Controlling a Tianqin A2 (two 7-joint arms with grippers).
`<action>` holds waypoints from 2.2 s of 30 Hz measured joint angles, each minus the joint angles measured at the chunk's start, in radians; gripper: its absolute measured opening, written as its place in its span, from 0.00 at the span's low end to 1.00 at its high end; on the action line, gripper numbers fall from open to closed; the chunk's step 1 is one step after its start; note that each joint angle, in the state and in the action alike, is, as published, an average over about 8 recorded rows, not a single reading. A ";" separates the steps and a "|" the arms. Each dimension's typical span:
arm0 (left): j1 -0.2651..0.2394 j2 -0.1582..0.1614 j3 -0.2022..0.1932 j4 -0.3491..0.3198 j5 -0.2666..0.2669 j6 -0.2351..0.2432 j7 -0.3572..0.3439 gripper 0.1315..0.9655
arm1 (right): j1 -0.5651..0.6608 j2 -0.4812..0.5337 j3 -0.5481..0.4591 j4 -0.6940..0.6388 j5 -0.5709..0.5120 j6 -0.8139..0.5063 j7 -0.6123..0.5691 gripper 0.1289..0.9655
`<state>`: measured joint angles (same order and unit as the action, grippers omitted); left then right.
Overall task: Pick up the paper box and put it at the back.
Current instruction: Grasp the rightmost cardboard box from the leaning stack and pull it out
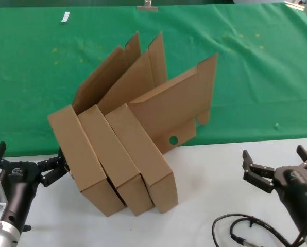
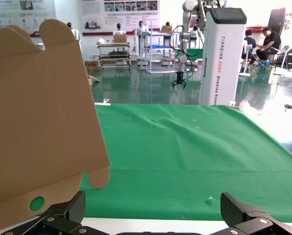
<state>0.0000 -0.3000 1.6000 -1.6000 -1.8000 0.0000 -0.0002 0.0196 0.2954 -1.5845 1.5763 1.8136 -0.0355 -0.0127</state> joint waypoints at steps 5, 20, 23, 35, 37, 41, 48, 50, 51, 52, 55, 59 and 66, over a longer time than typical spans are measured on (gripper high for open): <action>0.000 0.000 0.000 0.000 0.000 0.000 0.000 1.00 | 0.000 0.000 0.000 0.000 0.000 0.000 0.000 1.00; 0.000 0.000 0.000 0.000 0.000 0.000 0.000 0.99 | 0.000 0.000 0.000 0.000 0.000 0.000 0.000 1.00; 0.000 0.000 0.000 0.000 0.000 0.000 0.000 0.98 | 0.000 0.000 0.000 0.000 0.000 0.000 0.000 1.00; 0.000 0.000 0.000 0.000 0.000 0.000 0.000 0.88 | 0.000 0.000 0.000 0.000 0.000 0.000 0.000 1.00; 0.000 0.000 0.000 0.000 0.000 0.000 0.000 0.84 | 0.000 0.000 0.000 0.000 0.000 0.000 0.000 1.00; 0.000 0.000 0.000 0.000 0.000 0.000 0.000 0.77 | 0.000 0.000 0.000 0.000 0.000 0.000 0.000 1.00; 0.000 0.000 0.000 0.000 0.000 0.000 0.000 0.60 | 0.000 0.000 0.000 0.000 0.000 0.000 0.000 1.00; 0.000 0.000 0.000 0.000 0.000 0.000 0.000 0.54 | 0.000 0.000 0.000 0.000 0.000 0.000 0.000 1.00; 0.000 0.000 0.000 0.000 0.000 0.000 0.000 0.54 | 0.000 0.000 0.000 0.000 0.000 0.000 0.000 1.00; 0.000 0.000 0.000 0.000 0.000 0.000 0.000 0.51 | 0.000 0.000 0.000 0.000 0.000 0.000 0.000 1.00; 0.000 0.000 0.000 0.000 0.000 0.000 0.000 0.42 | 0.000 0.000 0.000 0.000 0.000 0.000 0.000 1.00; 0.000 0.000 0.000 0.000 0.000 0.000 0.001 0.29 | 0.000 0.000 0.000 0.000 0.000 0.000 0.000 1.00; 0.000 0.000 0.000 0.000 0.000 0.000 0.000 0.17 | 0.000 0.000 0.000 0.000 0.000 0.000 0.000 1.00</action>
<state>0.0000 -0.3000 1.6000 -1.6000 -1.8000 0.0000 0.0001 0.0196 0.2954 -1.5845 1.5763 1.8136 -0.0355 -0.0127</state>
